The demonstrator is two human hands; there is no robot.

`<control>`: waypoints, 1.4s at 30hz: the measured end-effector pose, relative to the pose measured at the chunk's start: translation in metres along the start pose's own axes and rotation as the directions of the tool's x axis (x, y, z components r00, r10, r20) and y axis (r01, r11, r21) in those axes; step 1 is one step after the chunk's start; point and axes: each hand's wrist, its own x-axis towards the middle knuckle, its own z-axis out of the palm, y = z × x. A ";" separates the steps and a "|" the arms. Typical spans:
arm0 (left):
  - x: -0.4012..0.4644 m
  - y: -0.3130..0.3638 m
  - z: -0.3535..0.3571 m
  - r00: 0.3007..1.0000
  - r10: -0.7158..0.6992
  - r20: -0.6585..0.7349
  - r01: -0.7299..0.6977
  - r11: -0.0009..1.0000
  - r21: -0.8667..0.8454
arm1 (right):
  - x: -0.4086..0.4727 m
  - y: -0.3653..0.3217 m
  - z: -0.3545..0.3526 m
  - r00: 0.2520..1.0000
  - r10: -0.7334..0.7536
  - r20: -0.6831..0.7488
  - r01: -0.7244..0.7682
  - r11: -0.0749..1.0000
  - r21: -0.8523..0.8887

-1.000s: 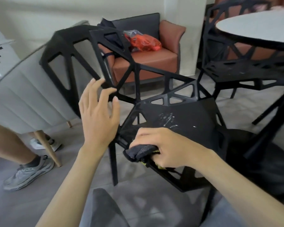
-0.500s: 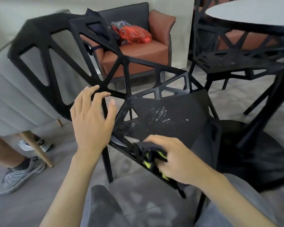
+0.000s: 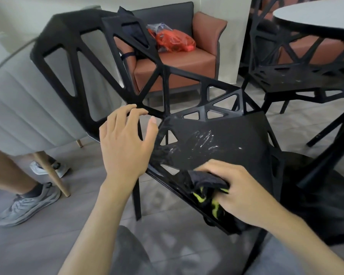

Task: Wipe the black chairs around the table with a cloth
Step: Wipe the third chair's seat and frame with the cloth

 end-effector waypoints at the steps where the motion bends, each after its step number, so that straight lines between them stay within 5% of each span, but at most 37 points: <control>1: 0.000 0.000 -0.001 1.000 -0.003 -0.002 0.003 1.000 -0.013 | 0.011 -0.005 0.010 0.998 -0.007 -0.063 0.010 0.999 0.041; 4: -0.001 0.001 -0.006 1.000 0.010 -0.018 -0.012 0.993 -0.116 | 0.038 -0.005 0.039 0.998 -0.004 -0.070 0.010 0.996 0.094; 9: -0.007 0.003 -0.009 0.999 0.036 -0.039 -0.043 0.981 -0.187 | 0.071 0.019 0.045 0.979 0.138 0.149 -0.094 0.959 -0.269; 16: 0.001 0.003 -0.006 0.999 0.003 -0.039 -0.009 0.989 -0.146 | 0.073 -0.008 0.038 0.999 -0.012 0.038 0.007 0.992 0.129; 22: -0.004 0.004 -0.013 1.000 0.001 -0.015 -0.004 0.984 -0.176 | 0.067 0.026 0.031 0.964 0.189 0.188 -0.132 0.952 -0.277; 25: 0.013 -0.015 -0.021 1.000 0.012 0.019 -0.008 0.971 -0.239 | 0.066 0.021 0.016 0.929 0.223 0.296 -0.067 0.886 -0.459; 30: 0.037 -0.037 -0.021 0.985 0.160 0.058 -0.164 0.984 0.068 | 0.079 0.024 0.025 0.930 0.235 0.283 -0.093 0.895 -0.437; 42: 0.041 -0.042 -0.013 0.970 0.143 0.199 -0.174 0.973 0.152 | 0.201 0.075 0.099 0.953 0.049 0.300 0.053 0.944 -0.324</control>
